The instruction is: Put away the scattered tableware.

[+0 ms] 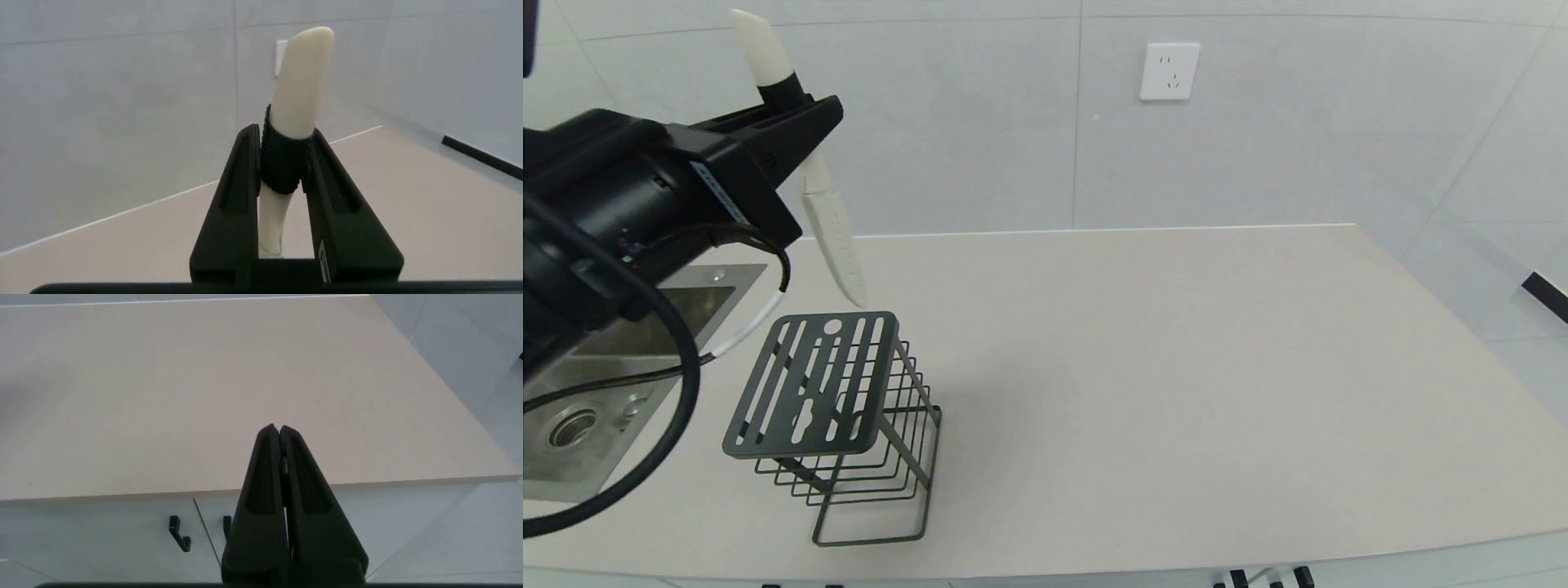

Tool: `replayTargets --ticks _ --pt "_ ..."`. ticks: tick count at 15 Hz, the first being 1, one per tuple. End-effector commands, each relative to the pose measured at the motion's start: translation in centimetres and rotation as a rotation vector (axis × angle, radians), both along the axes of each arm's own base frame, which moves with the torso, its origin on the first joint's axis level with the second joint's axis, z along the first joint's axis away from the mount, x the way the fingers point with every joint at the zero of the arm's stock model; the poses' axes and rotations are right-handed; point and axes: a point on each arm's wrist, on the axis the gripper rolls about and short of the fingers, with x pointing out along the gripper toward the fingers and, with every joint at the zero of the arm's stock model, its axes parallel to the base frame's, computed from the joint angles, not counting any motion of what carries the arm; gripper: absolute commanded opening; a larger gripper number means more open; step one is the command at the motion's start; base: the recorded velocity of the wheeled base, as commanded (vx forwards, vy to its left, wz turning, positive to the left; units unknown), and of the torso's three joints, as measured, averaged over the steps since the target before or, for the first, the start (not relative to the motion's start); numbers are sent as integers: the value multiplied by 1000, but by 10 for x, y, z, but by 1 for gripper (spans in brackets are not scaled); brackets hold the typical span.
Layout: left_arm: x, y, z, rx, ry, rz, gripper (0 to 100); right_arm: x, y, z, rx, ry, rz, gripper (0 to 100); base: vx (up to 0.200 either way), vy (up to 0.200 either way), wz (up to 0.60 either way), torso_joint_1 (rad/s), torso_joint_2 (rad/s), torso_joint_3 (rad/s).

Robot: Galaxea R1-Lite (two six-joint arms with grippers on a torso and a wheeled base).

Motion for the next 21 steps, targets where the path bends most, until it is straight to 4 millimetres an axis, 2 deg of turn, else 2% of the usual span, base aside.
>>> replayTargets --ticks 1,4,6,15,18,21 --pt "8 -18 -9 19 47 5 0 0 0 0 0 3 0 0 0 0 0 0 0 0" --pt "8 -22 -13 12 64 30 0 0 0 0 0 3 0 0 0 0 0 0 0 0" --pt "10 -15 -24 12 84 105 0 0 0 0 0 3 0 0 0 0 0 0 0 0" --pt "9 -15 -21 -4 22 120 0 0 0 0 0 3 0 0 0 0 0 0 0 0" --pt "6 -12 -32 13 40 121 0 0 0 0 0 3 0 0 0 0 0 0 0 0" --pt "6 -14 -32 15 41 112 0 0 0 0 0 3 0 0 0 0 0 0 0 0"
